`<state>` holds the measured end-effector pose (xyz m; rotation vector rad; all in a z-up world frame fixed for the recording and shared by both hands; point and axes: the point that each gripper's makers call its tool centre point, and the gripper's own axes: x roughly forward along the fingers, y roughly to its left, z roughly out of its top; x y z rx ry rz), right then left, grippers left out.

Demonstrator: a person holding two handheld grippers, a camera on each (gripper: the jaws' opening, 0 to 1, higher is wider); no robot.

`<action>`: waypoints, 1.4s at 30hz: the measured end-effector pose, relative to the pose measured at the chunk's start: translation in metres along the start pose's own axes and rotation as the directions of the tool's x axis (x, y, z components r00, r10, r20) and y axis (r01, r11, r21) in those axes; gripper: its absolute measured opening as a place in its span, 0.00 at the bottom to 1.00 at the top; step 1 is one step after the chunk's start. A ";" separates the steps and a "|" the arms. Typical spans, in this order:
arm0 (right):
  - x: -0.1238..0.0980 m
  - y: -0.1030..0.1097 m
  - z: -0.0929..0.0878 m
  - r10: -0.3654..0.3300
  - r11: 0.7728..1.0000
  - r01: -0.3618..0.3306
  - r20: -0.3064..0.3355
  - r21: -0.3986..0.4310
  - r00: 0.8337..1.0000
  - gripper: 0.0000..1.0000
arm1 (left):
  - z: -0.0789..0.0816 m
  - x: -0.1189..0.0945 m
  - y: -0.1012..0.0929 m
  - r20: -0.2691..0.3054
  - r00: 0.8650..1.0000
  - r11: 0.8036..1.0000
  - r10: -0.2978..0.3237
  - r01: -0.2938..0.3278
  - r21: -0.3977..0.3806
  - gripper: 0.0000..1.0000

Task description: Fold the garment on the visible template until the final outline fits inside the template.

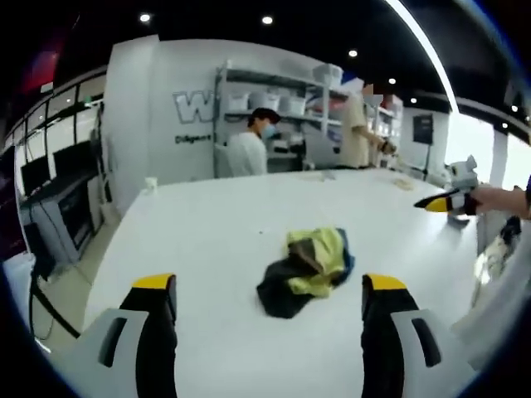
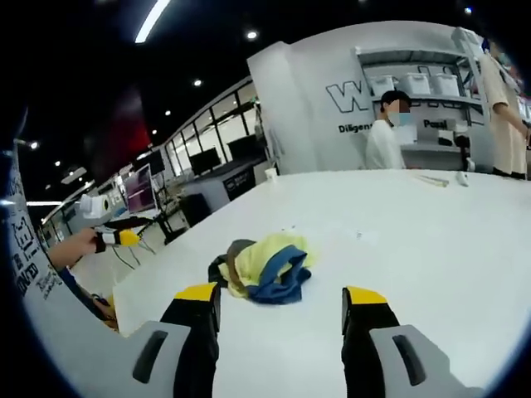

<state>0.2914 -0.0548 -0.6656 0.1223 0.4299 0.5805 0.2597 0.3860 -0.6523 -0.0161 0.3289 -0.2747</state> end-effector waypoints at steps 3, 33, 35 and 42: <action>0.000 0.001 0.004 -0.003 1.000 0.003 0.006 -0.003 1.000 0.45 | 0.002 0.003 0.000 0.002 1.000 1.000 0.001 -0.001 0.001 0.87; 0.011 -0.010 0.011 -0.011 1.000 0.011 -0.008 -0.002 1.000 0.29 | -0.023 0.039 0.012 -0.063 0.998 1.000 -0.027 0.028 0.009 0.56; 0.012 -0.012 0.011 -0.012 1.000 0.012 -0.012 0.001 1.000 0.28 | -0.023 0.043 0.014 -0.065 0.997 0.999 -0.032 0.033 0.007 0.51; 0.024 -0.028 0.021 -0.018 1.000 0.018 -0.006 0.010 1.000 0.25 | -0.002 0.072 0.002 -0.058 0.996 0.998 -0.061 0.062 0.027 0.31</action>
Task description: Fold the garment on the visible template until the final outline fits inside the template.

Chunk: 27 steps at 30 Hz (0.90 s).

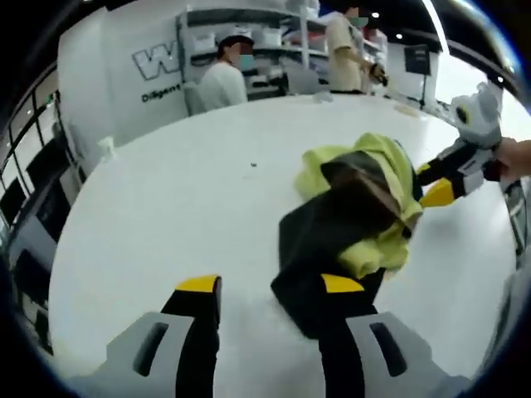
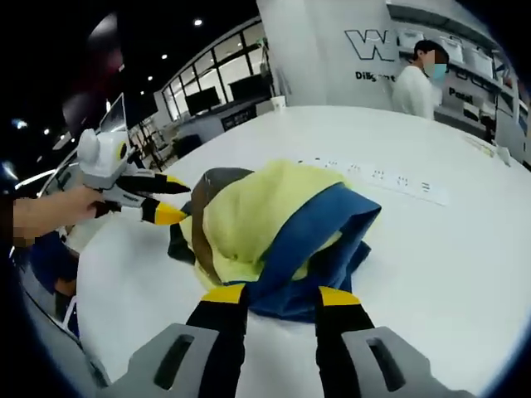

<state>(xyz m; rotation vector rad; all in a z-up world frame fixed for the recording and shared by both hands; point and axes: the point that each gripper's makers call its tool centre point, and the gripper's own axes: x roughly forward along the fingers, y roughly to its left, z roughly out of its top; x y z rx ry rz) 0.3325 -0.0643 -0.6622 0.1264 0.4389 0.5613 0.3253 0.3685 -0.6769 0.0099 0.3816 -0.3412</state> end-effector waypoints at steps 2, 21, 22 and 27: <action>0.016 -0.007 0.006 0.012 1.000 -0.012 0.009 0.009 1.000 0.22 | 0.013 0.012 -0.015 -0.012 1.000 1.000 -0.012 0.012 0.018 0.22; 0.100 -0.015 -0.016 -0.024 0.999 0.019 -0.136 -0.038 0.990 0.00 | -0.004 0.068 -0.013 -0.114 0.993 0.998 -0.038 0.043 0.046 0.00; 0.102 -0.021 -0.018 -0.074 0.996 0.066 -0.145 -0.055 0.987 0.00 | -0.006 0.071 -0.011 -0.120 0.992 0.998 -0.039 0.044 0.045 0.00; 0.138 -0.009 -0.036 -0.080 0.991 0.056 -0.208 -0.118 0.975 0.00 | -0.009 0.101 -0.007 -0.128 0.991 0.996 -0.048 0.056 0.063 0.00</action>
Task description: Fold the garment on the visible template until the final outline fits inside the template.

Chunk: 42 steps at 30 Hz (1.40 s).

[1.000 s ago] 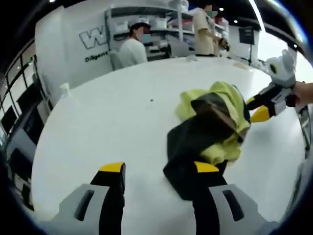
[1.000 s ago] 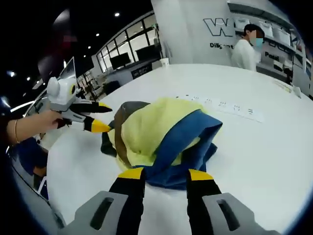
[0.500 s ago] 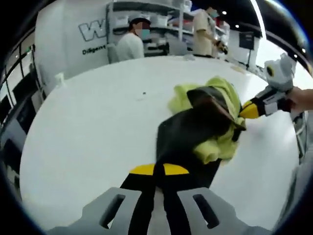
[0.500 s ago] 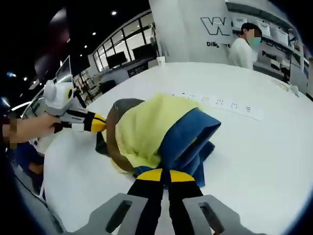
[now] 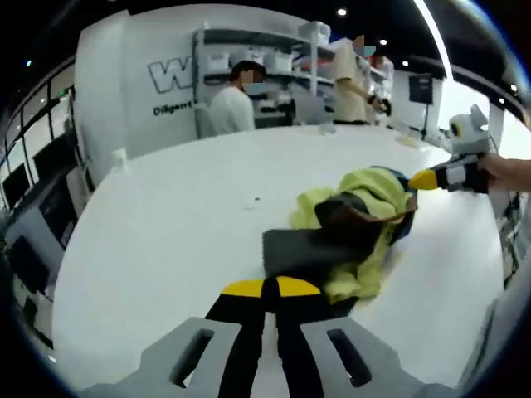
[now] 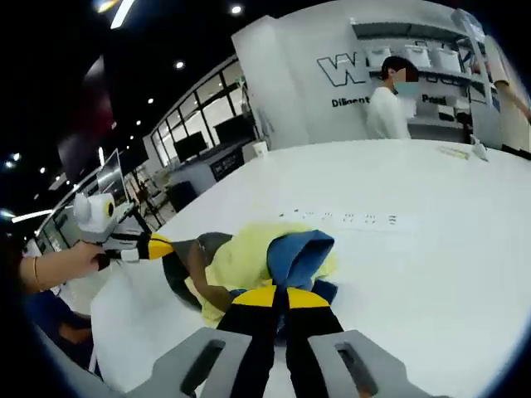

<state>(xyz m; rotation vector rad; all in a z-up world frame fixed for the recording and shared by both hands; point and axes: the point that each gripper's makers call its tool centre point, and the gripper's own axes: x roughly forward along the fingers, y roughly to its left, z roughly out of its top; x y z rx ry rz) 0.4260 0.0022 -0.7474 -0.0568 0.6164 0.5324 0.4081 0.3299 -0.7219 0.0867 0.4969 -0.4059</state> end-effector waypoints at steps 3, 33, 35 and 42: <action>0.011 0.007 0.001 0.028 0.999 -0.028 -0.001 0.018 1.000 0.00 | 0.005 0.010 0.000 0.023 1.000 1.000 -0.004 0.004 -0.001 0.00; 0.110 0.052 -0.034 0.130 0.991 -0.126 -0.122 0.042 0.984 0.00 | -0.065 0.120 -0.005 -0.216 0.971 0.993 -0.098 0.110 0.042 0.00; 0.101 0.048 -0.029 0.137 0.989 -0.131 -0.098 0.065 0.986 0.00 | -0.055 0.112 0.001 -0.186 0.978 0.994 -0.099 0.105 0.021 0.00; 0.082 0.037 -0.002 0.119 0.986 -0.118 0.000 0.115 0.993 0.00 | -0.031 0.095 -0.001 -0.118 0.990 0.997 -0.078 0.079 0.012 0.00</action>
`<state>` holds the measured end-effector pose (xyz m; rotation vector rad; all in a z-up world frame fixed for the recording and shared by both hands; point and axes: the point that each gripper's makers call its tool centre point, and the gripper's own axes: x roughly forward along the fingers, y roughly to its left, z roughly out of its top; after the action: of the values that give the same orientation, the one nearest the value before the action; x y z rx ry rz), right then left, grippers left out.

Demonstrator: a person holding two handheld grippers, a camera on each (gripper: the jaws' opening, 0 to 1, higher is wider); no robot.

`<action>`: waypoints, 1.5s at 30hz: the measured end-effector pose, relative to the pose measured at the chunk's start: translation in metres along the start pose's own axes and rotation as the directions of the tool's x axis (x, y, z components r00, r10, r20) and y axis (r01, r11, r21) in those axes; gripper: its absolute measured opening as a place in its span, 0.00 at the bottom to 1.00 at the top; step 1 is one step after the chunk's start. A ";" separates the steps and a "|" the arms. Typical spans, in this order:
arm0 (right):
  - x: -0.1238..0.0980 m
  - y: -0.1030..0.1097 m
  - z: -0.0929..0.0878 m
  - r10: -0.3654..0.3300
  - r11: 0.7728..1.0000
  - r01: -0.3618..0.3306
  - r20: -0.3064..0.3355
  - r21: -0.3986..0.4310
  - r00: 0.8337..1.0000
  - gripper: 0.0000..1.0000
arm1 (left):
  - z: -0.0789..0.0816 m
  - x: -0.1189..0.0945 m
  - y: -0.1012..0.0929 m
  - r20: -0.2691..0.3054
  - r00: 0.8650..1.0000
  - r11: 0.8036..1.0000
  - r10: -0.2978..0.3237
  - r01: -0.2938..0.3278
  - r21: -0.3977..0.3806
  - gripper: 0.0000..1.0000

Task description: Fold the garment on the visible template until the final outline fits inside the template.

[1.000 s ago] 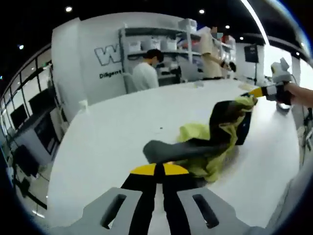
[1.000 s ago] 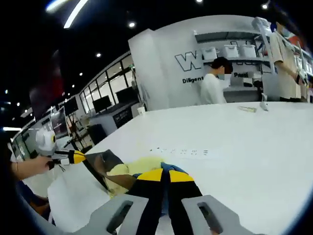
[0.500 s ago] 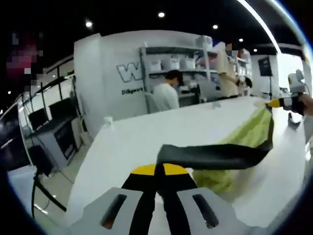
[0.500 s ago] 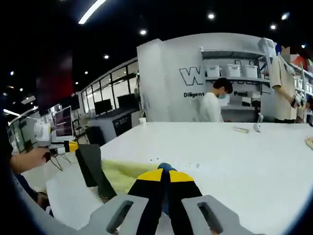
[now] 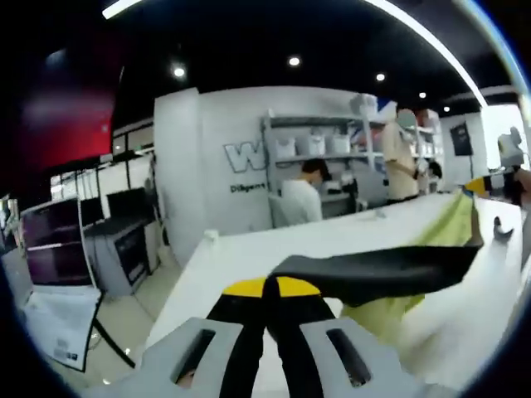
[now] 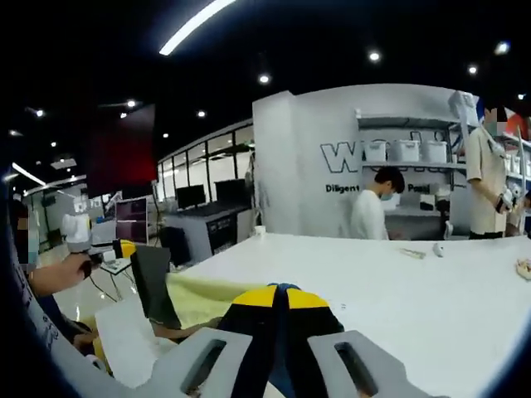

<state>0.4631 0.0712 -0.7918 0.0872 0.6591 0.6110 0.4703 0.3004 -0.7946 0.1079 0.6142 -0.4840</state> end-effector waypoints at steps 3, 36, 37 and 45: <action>-0.008 0.000 0.014 0.003 1.000 -0.004 0.044 0.023 0.999 0.00 | 0.004 -0.004 0.003 0.025 1.000 1.000 0.019 -0.019 0.021 0.00; -0.212 0.026 0.106 -0.107 0.988 0.143 0.403 -0.060 0.909 0.00 | 0.079 -0.199 0.008 0.366 0.866 0.937 0.342 -0.341 -0.070 0.00; -0.214 0.029 0.107 -0.103 0.988 0.142 0.406 -0.066 0.908 0.00 | 0.080 -0.206 0.003 0.372 0.861 0.936 0.346 -0.343 -0.076 0.00; -0.248 0.055 0.120 -0.057 0.983 0.127 0.444 -0.130 0.894 0.00 | 0.090 -0.252 -0.008 0.449 0.810 0.921 0.378 -0.380 -0.090 0.00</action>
<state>0.3529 -0.0083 -0.5464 0.0450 0.1727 0.5246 0.3353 0.3735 -0.5753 0.1118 0.1129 -0.1070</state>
